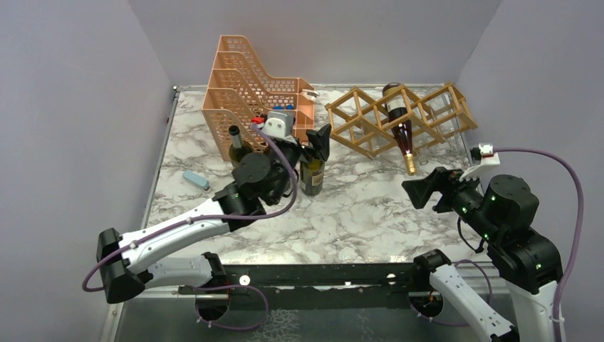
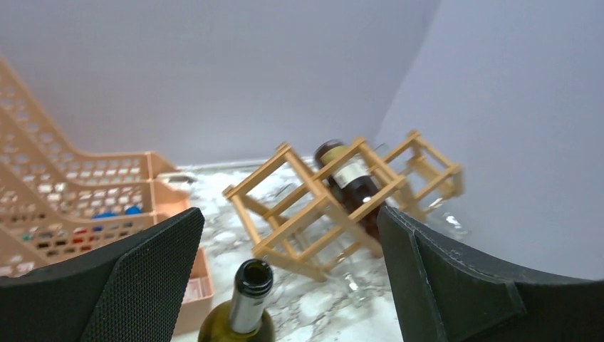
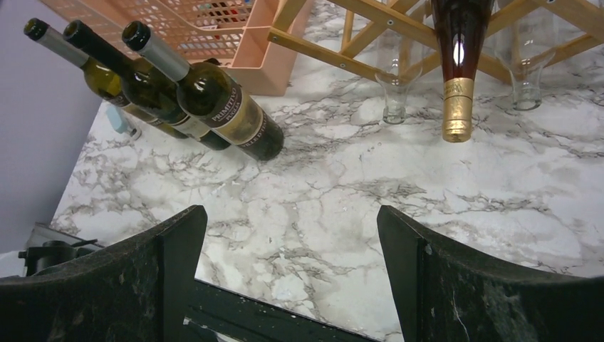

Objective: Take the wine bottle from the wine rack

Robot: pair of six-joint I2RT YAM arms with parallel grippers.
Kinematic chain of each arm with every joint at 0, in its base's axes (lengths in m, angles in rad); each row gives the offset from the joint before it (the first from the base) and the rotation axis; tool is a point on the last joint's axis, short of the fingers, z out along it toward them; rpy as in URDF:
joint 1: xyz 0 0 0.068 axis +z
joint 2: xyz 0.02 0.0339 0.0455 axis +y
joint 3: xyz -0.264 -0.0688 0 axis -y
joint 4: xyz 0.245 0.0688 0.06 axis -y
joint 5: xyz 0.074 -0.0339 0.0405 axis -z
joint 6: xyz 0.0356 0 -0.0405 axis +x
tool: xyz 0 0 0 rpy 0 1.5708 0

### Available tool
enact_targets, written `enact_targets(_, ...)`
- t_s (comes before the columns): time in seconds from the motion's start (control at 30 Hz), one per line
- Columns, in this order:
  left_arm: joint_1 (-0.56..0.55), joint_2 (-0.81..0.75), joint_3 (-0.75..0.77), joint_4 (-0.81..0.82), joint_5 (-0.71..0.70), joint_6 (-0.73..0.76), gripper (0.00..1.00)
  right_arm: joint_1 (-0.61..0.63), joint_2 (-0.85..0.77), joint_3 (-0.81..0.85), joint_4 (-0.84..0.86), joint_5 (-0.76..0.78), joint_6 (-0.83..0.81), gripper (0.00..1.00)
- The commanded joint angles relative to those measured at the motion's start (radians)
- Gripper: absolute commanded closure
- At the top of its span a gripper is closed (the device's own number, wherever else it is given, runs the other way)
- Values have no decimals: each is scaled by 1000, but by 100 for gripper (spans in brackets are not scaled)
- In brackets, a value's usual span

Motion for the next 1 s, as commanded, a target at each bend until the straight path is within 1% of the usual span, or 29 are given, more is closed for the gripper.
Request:
enact_targets(0.0, 1, -86, 55, -154, 253, 4, 1, 4, 26, -53, 80, -66, 21, 7)
enact_targets(0.1, 1, -119, 78, -146, 363, 143, 1, 2, 45, -109, 139, -103, 41, 7)
enact_targets(0.17, 1, -132, 89, -134, 374, 243, 1, 3, 67, -143, 176, -113, 44, 8)
enact_targets(0.2, 1, -139, 88, -119, 362, 315, 1, 3, 84, -150, 188, -99, 39, 8)
enact_targets(0.27, 1, -151, 73, -70, 305, 407, 1, 4, 117, -149, 207, -54, 30, 9)
enact_targets(0.37, 2, -166, 29, 10, 188, 498, 1, 3, 149, -156, 247, 27, 9, 9)
enact_targets(0.43, 5, -187, -25, 86, 146, 545, 1, 3, 169, -167, 271, 86, -5, 9)
enact_targets(0.53, 22, -232, -113, 172, 128, 568, 1, 3, 225, -172, 290, 215, -40, 9)
enact_targets(0.63, 63, -298, -164, 189, 149, 512, 1, 4, 319, -163, 307, 366, -45, 9)
enact_targets(0.7, 81, -343, -202, 210, 177, 505, 1, 2, 390, -176, 345, 421, -44, 9)
enact_targets(0.77, 95, -382, -241, 234, 207, 515, 1, 1, 446, -189, 383, 448, -28, 9)
enact_targets(0.9, 123, -417, -317, 292, 233, 566, 3, -24, 508, -240, 493, 453, -12, 9)
enact_targets(0.97, 145, -418, -349, 320, 233, 576, 8, -51, 532, -257, 540, 435, -13, 10)
